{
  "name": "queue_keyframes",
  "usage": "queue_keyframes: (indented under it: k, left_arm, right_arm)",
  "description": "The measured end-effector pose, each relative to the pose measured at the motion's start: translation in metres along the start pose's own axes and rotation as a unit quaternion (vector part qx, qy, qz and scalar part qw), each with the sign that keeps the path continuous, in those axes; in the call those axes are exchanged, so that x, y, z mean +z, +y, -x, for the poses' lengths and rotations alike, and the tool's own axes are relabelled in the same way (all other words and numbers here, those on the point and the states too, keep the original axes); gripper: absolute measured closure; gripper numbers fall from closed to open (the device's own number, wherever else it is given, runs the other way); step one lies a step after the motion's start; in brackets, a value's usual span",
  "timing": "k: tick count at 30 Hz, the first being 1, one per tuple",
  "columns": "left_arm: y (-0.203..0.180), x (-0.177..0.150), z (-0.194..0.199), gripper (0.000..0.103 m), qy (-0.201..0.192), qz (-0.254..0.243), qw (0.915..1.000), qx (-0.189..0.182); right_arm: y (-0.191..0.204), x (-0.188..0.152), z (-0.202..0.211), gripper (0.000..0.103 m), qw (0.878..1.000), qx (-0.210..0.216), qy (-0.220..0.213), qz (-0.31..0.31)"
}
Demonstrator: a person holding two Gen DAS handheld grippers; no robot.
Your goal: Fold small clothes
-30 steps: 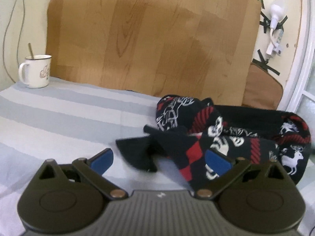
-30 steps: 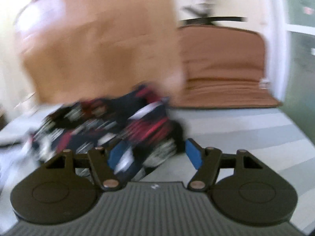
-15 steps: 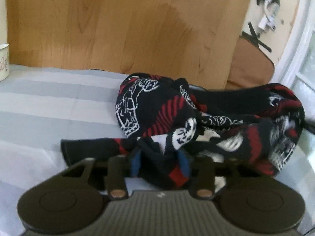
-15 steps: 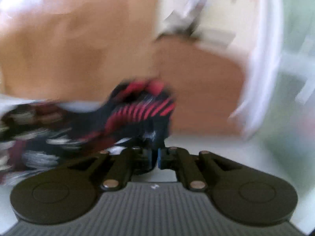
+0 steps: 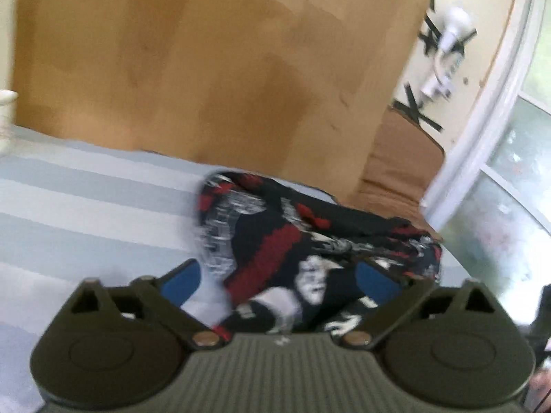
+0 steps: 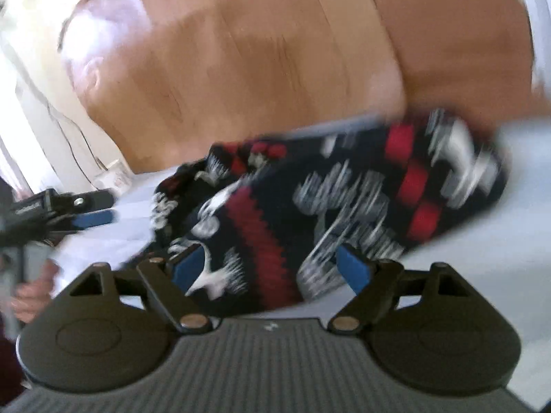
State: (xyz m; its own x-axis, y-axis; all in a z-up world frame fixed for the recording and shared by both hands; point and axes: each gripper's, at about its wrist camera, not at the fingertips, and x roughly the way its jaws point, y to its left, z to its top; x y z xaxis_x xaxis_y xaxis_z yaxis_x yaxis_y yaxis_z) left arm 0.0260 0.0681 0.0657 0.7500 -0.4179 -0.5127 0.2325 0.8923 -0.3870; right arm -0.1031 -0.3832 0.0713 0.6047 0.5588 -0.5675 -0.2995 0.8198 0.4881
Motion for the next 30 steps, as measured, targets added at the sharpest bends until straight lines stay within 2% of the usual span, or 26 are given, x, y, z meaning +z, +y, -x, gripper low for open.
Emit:
queue_keyframes:
  k: [1,3,4,5,6,7,8,9,11,14,16,17,18,19,20,21,22,23,25,26,28,30]
  left_arm:
    - [-0.008,0.000,-0.014,0.005,0.011,-0.006,0.9999,0.006]
    - [-0.020,0.000,-0.041,0.029,0.040,-0.017,0.9986,0.029]
    - [-0.021,0.000,-0.050,0.068,0.056,-0.014,0.9978,0.031]
    - [-0.020,0.000,-0.061,0.089,0.080,-0.002,0.9964,0.027]
    - [-0.018,-0.002,-0.064,0.089,0.091,0.008,0.9955,0.025]
    - [-0.019,-0.004,-0.063,0.090,0.091,0.012,0.9954,0.027]
    - [-0.020,-0.002,-0.057,0.090,0.086,0.010,0.9958,0.030]
    - [-0.019,0.001,-0.046,0.090,0.075,0.008,0.9968,0.026]
    - [-0.011,0.010,-0.015,0.090,0.033,0.008,0.9991,0.026]
    - [0.021,0.026,0.040,0.092,-0.033,0.023,0.9965,0.074]
    - [0.045,0.037,0.066,0.092,-0.056,0.043,0.9913,0.111]
    - [0.057,0.042,0.076,0.092,-0.063,0.053,0.9883,0.129]
    - [0.068,0.045,0.080,0.091,-0.065,0.062,0.9838,0.155]
    - [0.072,0.046,0.078,0.082,-0.061,0.061,0.9794,0.183]
    - [0.076,0.045,0.073,0.067,-0.053,0.055,0.9700,0.231]
    - [0.079,0.041,0.068,0.060,-0.050,0.057,0.9553,0.286]
    - [0.081,0.035,0.071,0.057,-0.054,0.064,0.9442,0.319]
    - [0.081,0.029,0.072,0.057,-0.057,0.069,0.9437,0.318]
    - [0.074,0.014,0.075,0.057,-0.054,0.078,0.9566,0.275]
    - [0.067,0.007,0.075,0.059,-0.051,0.076,0.9620,0.257]
    - [0.041,-0.005,0.073,0.059,-0.049,0.038,0.9732,0.221]
    - [0.003,-0.014,0.058,0.057,-0.038,-0.027,0.9817,0.185]
  right_arm:
    - [-0.002,-0.004,-0.004,0.017,0.999,0.009,0.000,-0.039]
    - [-0.012,0.002,-0.012,0.014,0.992,0.032,-0.013,-0.123]
    - [-0.014,0.006,-0.020,0.013,0.986,0.035,-0.021,-0.160]
    - [-0.019,0.010,-0.027,0.013,0.981,0.033,-0.024,-0.190]
    - [-0.022,0.015,-0.039,0.018,0.974,0.030,-0.021,-0.222]
    - [-0.026,0.018,-0.053,0.032,0.969,0.021,-0.012,-0.247]
    - [-0.032,0.019,-0.055,0.071,0.967,0.009,-0.006,-0.253]
    - [-0.034,0.019,-0.058,0.084,0.968,0.013,0.000,-0.251]
    - [-0.039,0.020,-0.042,0.086,0.968,0.023,-0.007,-0.250]
    - [-0.040,0.027,0.018,0.086,0.985,-0.030,-0.069,-0.157]
    - [-0.049,0.035,0.064,0.086,0.983,-0.097,-0.118,-0.104]
    - [-0.055,0.039,0.086,0.086,0.976,-0.142,-0.145,-0.085]
    - [-0.060,0.043,0.104,0.084,0.964,-0.193,-0.171,-0.067]
    - [-0.064,0.048,0.115,0.080,0.945,-0.261,-0.193,-0.032]
    - [-0.068,0.050,0.119,0.054,0.919,-0.336,-0.206,0.008]
    - [-0.077,0.049,0.119,0.022,0.898,-0.393,-0.198,0.026]
    - [-0.084,0.049,0.118,0.021,0.883,-0.430,-0.189,0.015]
    - [-0.086,0.042,0.125,0.023,0.890,-0.407,-0.207,-0.012]
    - [-0.083,0.026,0.130,0.023,0.924,-0.304,-0.225,-0.049]
    - [-0.076,0.023,0.128,0.023,0.938,-0.269,-0.214,-0.048]
    - [-0.052,0.017,0.100,0.023,0.964,-0.198,-0.177,-0.008]
    - [-0.025,0.024,0.063,0.024,0.985,-0.125,-0.115,0.036]
